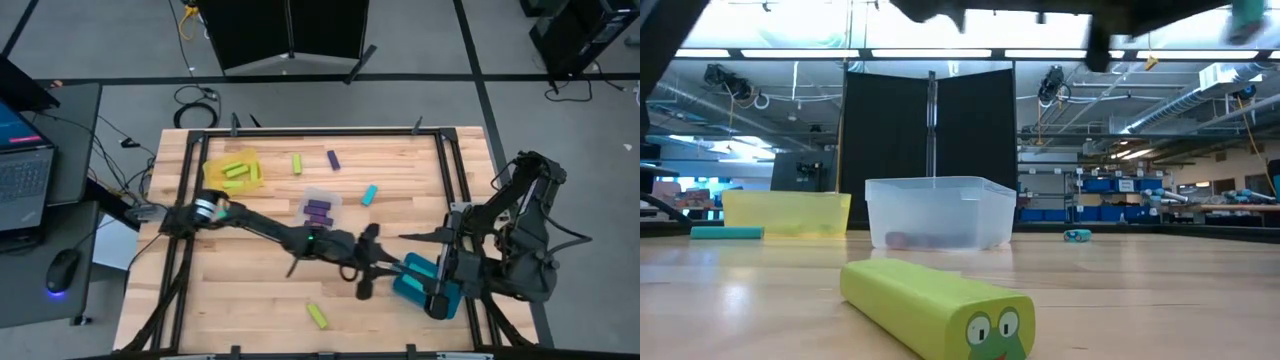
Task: Sort blocks
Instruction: Put the bottom blue block into the blue bin, then put the right blue block into the blue bin
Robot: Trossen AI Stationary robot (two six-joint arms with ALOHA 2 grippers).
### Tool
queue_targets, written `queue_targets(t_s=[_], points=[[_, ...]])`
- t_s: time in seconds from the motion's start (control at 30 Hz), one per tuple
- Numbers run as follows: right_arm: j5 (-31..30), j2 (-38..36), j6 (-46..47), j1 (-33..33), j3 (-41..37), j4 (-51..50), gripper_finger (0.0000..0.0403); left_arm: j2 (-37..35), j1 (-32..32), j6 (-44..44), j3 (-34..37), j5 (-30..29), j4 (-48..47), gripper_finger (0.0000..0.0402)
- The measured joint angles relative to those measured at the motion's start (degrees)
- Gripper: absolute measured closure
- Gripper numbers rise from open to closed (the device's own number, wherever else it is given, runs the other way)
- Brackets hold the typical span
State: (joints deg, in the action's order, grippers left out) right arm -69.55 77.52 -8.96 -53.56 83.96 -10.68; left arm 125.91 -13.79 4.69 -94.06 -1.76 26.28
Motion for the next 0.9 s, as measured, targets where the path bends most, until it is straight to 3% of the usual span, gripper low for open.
queue_targets(t_s=[0.3,0.53,0.6,0.77,0.9], points=[[0.0,0.0,-3.4,0.0,0.0,3.1,0.0153,15.0,1.8,1.1,-18.8,5.6,-1.9,0.0300],[0.1,0.0,-3.6,0.0,0.0,3.3,0.0152,21.5,2.9,6.1,-24.4,6.4,-3.4,0.0300],[0.1,0.0,-3.5,0.0,0.0,3.3,0.0152,21.9,2.9,6.1,-24.4,5.6,-3.8,0.0278],[-0.1,0.0,-4.1,0.0,0.0,3.4,0.0153,20.4,2.7,4.3,-24.5,4.6,-7.1,0.0158],[-0.3,0.1,-4.3,0.0,0.0,3.4,0.0151,16.3,1.6,-0.7,-24.4,1.0,-10.9,0.0142]])
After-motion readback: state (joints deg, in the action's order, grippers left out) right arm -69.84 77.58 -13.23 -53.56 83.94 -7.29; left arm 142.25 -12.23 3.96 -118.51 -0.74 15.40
